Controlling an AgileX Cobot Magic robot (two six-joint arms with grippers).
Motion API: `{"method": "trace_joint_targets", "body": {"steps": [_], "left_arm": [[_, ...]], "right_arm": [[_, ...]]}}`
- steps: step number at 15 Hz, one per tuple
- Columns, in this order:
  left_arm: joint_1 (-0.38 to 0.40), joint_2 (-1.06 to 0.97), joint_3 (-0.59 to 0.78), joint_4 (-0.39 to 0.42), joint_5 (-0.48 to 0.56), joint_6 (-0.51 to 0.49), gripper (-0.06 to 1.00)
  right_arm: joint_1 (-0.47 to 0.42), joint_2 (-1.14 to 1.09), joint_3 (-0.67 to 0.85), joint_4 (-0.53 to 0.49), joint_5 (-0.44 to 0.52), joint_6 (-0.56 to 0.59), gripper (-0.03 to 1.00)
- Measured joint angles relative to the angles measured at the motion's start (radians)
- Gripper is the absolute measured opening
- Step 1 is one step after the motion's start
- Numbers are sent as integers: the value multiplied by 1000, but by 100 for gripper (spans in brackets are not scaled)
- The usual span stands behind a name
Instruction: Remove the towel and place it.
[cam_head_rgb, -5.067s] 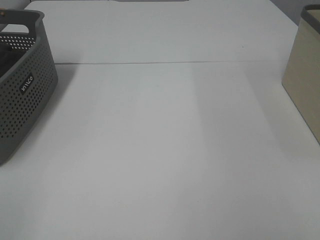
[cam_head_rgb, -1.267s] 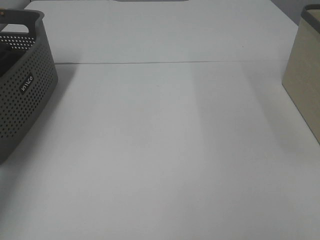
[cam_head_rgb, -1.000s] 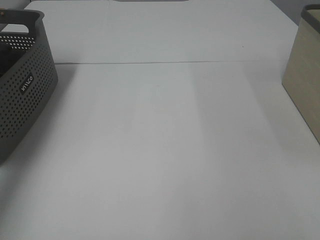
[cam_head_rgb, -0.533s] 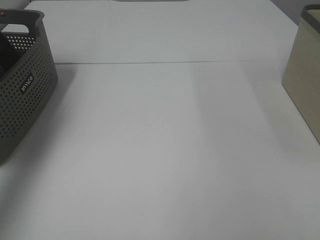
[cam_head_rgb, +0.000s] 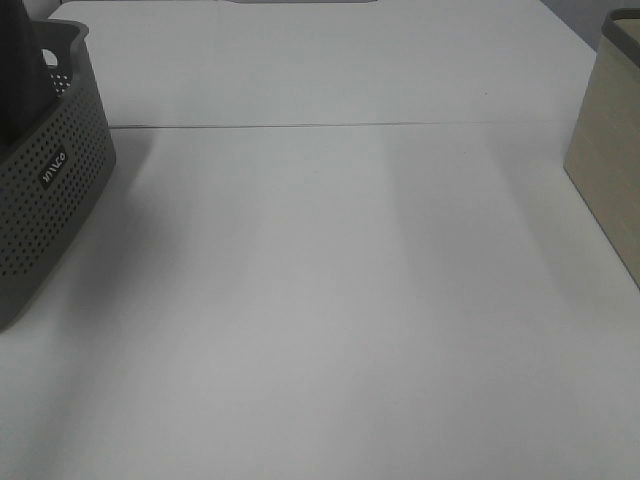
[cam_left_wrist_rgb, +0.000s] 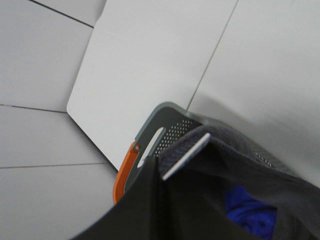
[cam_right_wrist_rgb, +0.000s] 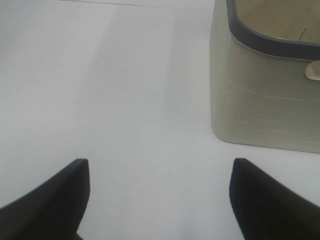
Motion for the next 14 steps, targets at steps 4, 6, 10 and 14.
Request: {"method": "trace_joint_targets", "body": {"steps": [4, 6, 10, 14], "left_arm": [[-229, 0, -68, 6, -3, -52, 0], [-333, 21, -72, 19, -27, -63, 0], [-430, 104, -73, 26, -78, -107, 0], [-461, 175, -73, 25, -90, -111, 0]], "right_arm": [[0, 15, -2, 2, -2, 0, 75], [0, 85, -11, 22, -33, -1, 75], [0, 280, -14, 187, -304, -125, 75], [0, 527, -14, 384, -539, -317, 75]]}}
